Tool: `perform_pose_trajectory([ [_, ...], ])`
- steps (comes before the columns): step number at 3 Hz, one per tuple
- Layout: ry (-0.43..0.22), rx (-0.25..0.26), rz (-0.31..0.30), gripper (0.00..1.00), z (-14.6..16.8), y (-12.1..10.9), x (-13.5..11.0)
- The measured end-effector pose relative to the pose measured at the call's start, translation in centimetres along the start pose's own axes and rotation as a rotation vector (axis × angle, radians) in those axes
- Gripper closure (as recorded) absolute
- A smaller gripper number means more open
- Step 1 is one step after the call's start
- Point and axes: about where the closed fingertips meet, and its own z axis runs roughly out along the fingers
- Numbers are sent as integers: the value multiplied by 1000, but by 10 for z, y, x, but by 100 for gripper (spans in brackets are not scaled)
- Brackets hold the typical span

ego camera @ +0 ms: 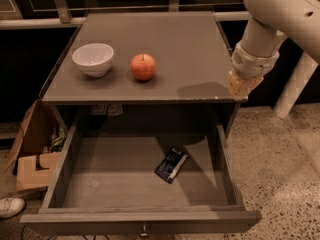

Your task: Pick rxbar blueberry from top drawer and place on counter

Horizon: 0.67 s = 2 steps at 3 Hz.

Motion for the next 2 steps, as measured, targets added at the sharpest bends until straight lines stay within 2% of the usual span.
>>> perform_pose_trajectory([
  [1,54,98,210,100,2,-116,44],
  [2,70,153,328,100,-7,-180,77],
])
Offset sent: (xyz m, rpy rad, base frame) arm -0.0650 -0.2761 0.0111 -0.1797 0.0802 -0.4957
